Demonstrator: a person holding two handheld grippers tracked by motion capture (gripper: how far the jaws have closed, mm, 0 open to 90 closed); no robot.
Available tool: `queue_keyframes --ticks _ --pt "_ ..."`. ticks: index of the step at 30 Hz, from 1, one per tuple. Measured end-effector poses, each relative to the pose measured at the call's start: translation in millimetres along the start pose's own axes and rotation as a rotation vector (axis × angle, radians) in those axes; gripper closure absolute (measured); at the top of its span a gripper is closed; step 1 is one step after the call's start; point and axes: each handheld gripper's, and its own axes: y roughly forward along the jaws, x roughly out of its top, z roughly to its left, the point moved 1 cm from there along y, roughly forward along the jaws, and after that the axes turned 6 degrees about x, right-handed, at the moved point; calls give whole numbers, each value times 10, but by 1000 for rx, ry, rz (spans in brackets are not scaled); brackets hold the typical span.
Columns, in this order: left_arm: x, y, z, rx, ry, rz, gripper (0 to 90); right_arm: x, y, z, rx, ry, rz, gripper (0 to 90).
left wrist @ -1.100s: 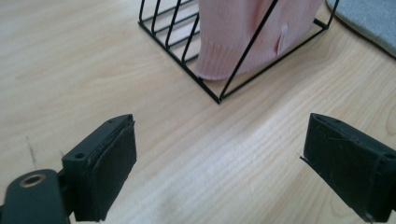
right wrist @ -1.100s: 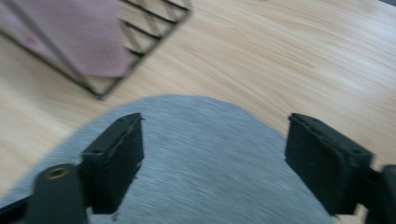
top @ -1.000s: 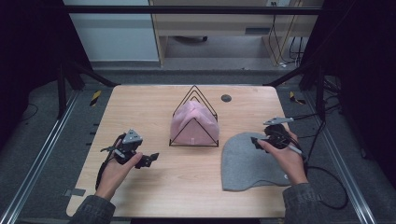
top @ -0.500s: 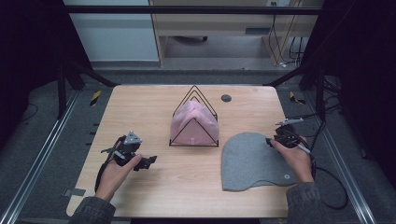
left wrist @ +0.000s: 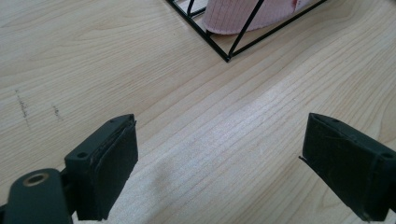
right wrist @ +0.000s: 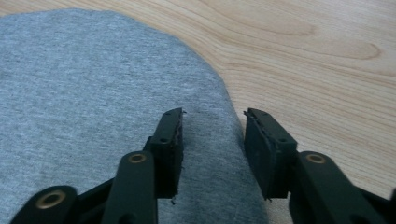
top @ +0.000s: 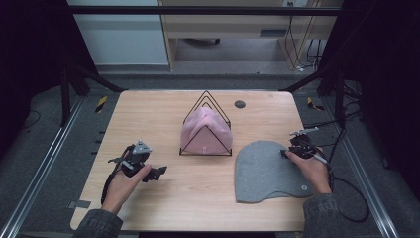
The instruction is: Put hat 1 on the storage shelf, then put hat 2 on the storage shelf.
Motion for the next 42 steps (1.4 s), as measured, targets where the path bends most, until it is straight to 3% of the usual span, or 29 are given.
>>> queue_keyframes --ticks 10,15,20,32,42 --pt "-1 3 -4 3 7 3 99 1 -33 47 25 -46 -1 876" --pt "0 9 -9 4 15 8 99 18 -121 151 16 -83 -21 881" --pt "-1 11 -11 11 27 14 98 38 -309 329 17 -134 -83 882" --pt "-1 18 -41 5 28 14 98 89 -472 555 40 -183 -107 884" --pt "32 -46 -54 -20 7 -35 98 196 -901 995 79 -316 -153 884"
